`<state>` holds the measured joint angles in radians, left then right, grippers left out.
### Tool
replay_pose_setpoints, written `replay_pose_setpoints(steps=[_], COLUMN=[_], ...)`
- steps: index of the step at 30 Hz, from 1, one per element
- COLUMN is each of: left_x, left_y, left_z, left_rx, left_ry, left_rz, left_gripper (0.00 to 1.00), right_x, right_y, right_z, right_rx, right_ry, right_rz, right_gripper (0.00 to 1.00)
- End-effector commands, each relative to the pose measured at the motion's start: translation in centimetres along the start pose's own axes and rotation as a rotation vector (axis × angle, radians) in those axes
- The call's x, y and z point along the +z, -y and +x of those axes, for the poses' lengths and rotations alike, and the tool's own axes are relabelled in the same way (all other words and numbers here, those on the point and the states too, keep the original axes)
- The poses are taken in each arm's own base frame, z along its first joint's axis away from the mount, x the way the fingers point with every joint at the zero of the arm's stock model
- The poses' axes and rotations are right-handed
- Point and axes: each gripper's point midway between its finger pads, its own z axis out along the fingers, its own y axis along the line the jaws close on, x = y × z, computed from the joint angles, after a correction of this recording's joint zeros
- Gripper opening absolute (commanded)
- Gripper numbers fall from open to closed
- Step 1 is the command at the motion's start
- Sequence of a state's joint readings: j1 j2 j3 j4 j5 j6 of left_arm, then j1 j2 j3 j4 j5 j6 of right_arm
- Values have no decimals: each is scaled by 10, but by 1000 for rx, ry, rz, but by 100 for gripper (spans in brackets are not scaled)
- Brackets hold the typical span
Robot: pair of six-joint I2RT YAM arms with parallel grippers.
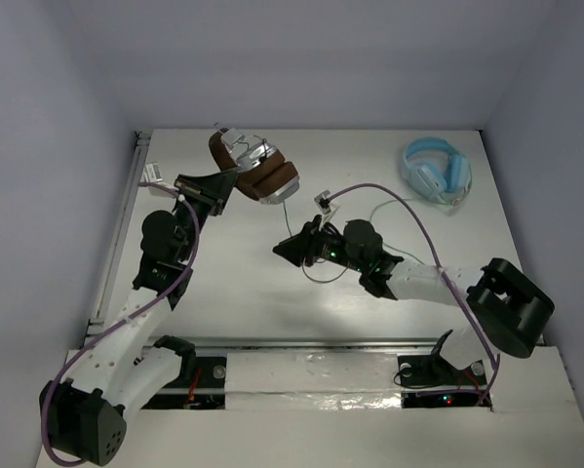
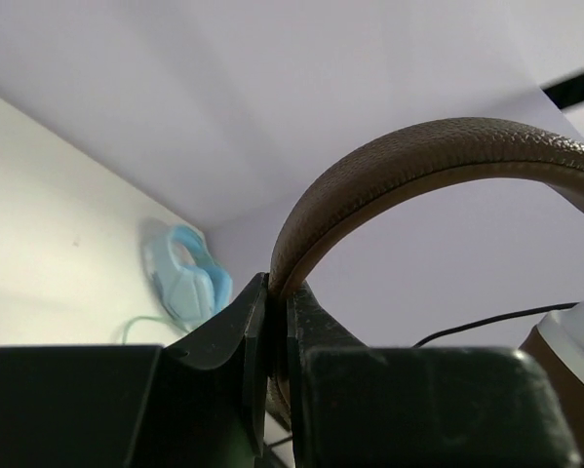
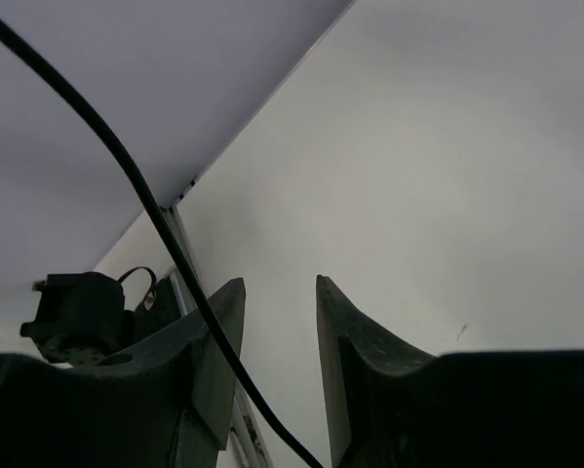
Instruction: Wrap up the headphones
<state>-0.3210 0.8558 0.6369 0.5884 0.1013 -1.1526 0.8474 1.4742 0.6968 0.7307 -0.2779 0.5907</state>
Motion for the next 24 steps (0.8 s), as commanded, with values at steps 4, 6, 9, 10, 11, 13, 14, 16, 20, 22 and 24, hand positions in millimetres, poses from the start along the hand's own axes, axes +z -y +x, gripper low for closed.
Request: replay_pose_setpoints(steps=[4, 6, 9, 10, 11, 13, 14, 16, 20, 22, 24], left_x=[5, 6, 6, 6, 6, 4, 1, -1, -9, -15, -23], left_y=[15, 10, 0, 0, -3, -13, -22, -31, -55, -73, -83], left_z=[-42, -54, -62, -61, -68, -65, -69, -66, -58, -46, -34], left_rx=[-7, 12, 45, 53, 72, 131, 175, 219, 368, 459, 529], left_ry=[209, 268, 309, 312, 345, 350, 381, 388, 422, 393, 375], left_rz=[-10, -55, -112, -119, -139, -206, -253, -307, -486, -579, -638], left_gripper=[0, 0, 0, 0, 0, 0, 0, 0, 0, 0, 0], right_x=[6, 3, 3, 1, 4, 1, 1, -4, -11, -19, -28], right_y=[1, 5, 4, 3, -2, -5, -15, -16, -32, -39, -49], right_z=[26, 41, 56, 69, 69, 78, 81, 88, 94, 93, 83], right_rx=[12, 43, 43, 37, 26, 13, 3, -9, -78, -120, -153], right_ry=[-34, -66, -111, -156, -169, -216, -232, -268, -343, -390, -398], right_rz=[103, 149, 185, 206, 203, 226, 213, 251, 297, 348, 359], right_gripper=[43, 43, 30, 23, 8, 1, 0, 0, 0, 0, 0])
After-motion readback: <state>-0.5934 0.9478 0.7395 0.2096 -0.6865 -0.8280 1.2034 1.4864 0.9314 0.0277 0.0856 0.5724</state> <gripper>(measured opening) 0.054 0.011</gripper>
